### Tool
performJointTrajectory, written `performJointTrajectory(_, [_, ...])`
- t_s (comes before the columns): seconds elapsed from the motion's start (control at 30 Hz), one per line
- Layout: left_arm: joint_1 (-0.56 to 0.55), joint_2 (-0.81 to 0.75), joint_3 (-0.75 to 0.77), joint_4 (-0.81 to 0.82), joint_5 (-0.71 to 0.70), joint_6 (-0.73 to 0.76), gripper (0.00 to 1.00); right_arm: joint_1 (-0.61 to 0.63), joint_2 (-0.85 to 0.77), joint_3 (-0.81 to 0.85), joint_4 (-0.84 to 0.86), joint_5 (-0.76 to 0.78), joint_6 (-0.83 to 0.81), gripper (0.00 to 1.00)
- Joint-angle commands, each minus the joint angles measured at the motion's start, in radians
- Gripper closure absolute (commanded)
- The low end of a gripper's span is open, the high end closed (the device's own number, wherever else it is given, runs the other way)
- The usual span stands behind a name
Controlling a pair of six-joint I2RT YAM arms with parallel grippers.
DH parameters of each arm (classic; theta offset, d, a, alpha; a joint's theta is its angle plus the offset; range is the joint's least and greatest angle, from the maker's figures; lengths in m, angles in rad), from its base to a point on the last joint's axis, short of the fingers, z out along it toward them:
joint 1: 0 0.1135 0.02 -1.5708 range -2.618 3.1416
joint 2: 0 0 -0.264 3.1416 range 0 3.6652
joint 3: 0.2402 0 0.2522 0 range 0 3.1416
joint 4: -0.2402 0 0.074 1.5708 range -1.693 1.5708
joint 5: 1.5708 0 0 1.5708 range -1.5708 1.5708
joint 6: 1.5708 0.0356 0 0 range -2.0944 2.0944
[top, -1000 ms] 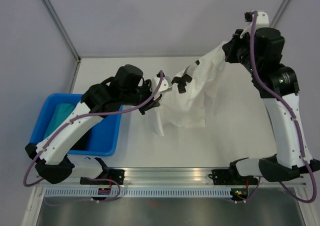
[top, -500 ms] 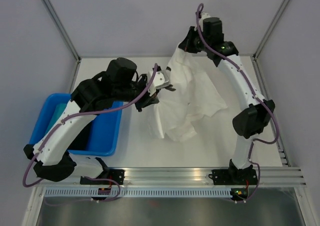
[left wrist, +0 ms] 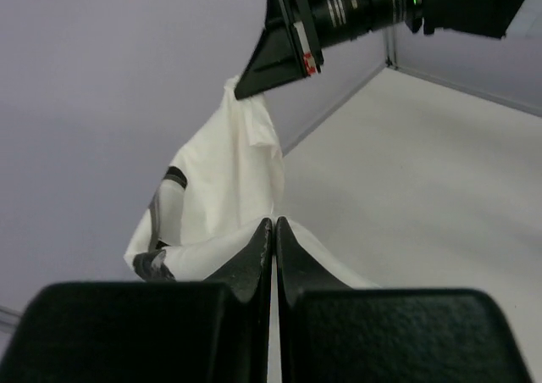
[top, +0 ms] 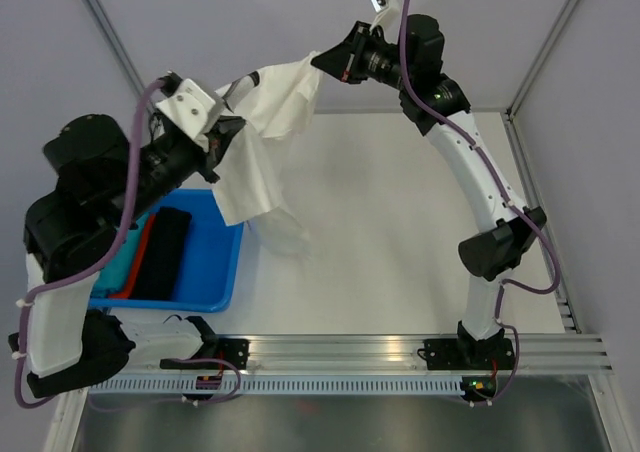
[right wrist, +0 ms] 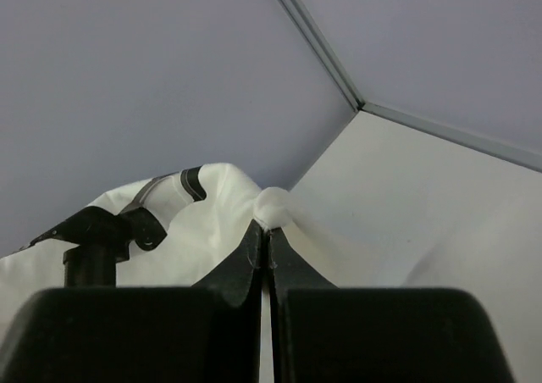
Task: Roll the t-shirts
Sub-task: Flatten the tshirt
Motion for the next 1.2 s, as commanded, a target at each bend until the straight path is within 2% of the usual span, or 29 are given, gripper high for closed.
performJointTrajectory(0.0, [0.002,0.069,-0.216,-0.002,0.126,-0.016,0.98,-0.038,-0.077,-0.086,-0.033,0.012,-0.098,1.0])
performJointTrajectory(0.2, [0.0,0.187,-0.513,0.069,0.398,-0.036,0.98,-0.113,-0.088,-0.278,-0.249,-0.04,-0.311,1.0])
performJointTrajectory(0.23, [-0.001,0.204,-0.542,0.089,0.416,-0.032,0.98,-0.132,-0.086,-0.347,-0.261,-0.019,-0.374,1.0])
performJointTrajectory(0.33, [-0.007,0.308,-0.602,0.158,0.475,-0.009,0.98,-0.178,-0.043,-0.424,-0.306,0.105,-0.405,1.0])
performJointTrajectory(0.47, [-0.052,0.454,-0.555,0.173,0.567,-0.005,0.98,-0.245,0.09,-0.332,-0.356,0.235,-0.367,1.0])
performJointTrajectory(0.53, [-0.079,0.526,-0.521,0.179,0.576,0.014,0.98,-0.256,0.141,-0.204,-0.393,0.251,-0.367,0.99])
performJointTrajectory(0.57, [-0.087,0.551,-0.509,0.178,0.582,0.019,0.96,-0.256,0.185,-0.168,-0.396,0.225,-0.354,0.95])
performJointTrajectory(0.6, [-0.092,0.568,-0.489,0.175,0.588,0.022,0.88,-0.256,0.204,-0.115,-0.404,0.213,-0.348,0.83])
performJointTrajectory(0.63, [-0.098,0.586,-0.484,0.169,0.602,0.022,0.5,-0.255,0.228,-0.101,-0.406,0.205,-0.344,0.49])
performJointTrajectory(0.67, [-0.098,0.583,-0.484,0.161,0.613,0.021,0.36,-0.255,0.233,-0.096,-0.422,0.225,-0.344,0.27])
performJointTrajectory(0.7, [-0.096,0.576,-0.486,0.141,0.622,0.021,0.29,-0.256,0.231,-0.106,-0.436,0.252,-0.347,0.03])
performJointTrajectory(0.73, [-0.096,0.559,-0.49,0.133,0.624,0.033,0.24,-0.255,0.213,-0.126,-0.45,0.297,-0.353,0.02])
performJointTrajectory(0.8, [-0.092,0.472,-0.535,0.129,0.599,0.045,0.23,-0.256,0.169,-0.239,-0.459,0.424,-0.366,0.02])
performJointTrajectory(0.87, [-0.076,0.363,-0.585,0.124,0.5,0.053,0.18,-0.256,0.059,-0.356,-0.429,0.478,-0.367,0.02])
performJointTrajectory(0.93, [-0.037,0.3,-0.611,0.092,0.373,0.041,0.13,-0.256,-0.1,-0.574,-0.383,0.509,-0.354,0.02])
performJointTrajectory(0.97, [-0.014,0.271,-0.628,0.072,0.345,0.039,0.13,-0.256,-0.161,-0.726,-0.331,0.507,-0.345,0.02])
performJointTrajectory(1.0, [0.011,0.234,-0.636,0.052,0.319,0.036,0.13,-0.255,-0.219,-0.799,-0.306,0.495,-0.328,0.03])
performJointTrajectory(1.07, [0.088,0.211,-0.674,0.002,0.23,0.031,0.21,-0.25,-0.391,-0.927,-0.249,0.49,-0.304,0.08])
performJointTrajectory(1.1, [0.118,0.205,-0.693,-0.015,0.21,0.025,0.26,-0.238,-0.441,-1.037,-0.235,0.495,-0.291,0.17])
performJointTrajectory(1.13, [0.179,0.206,-0.71,-0.028,0.211,0.024,0.37,-0.226,-0.527,-1.086,-0.222,0.5,-0.263,0.24])
performJointTrajectory(1.17, [0.209,0.211,-0.755,-0.038,0.214,0.022,0.43,-0.189,-0.563,-1.173,-0.206,0.503,-0.247,0.31])
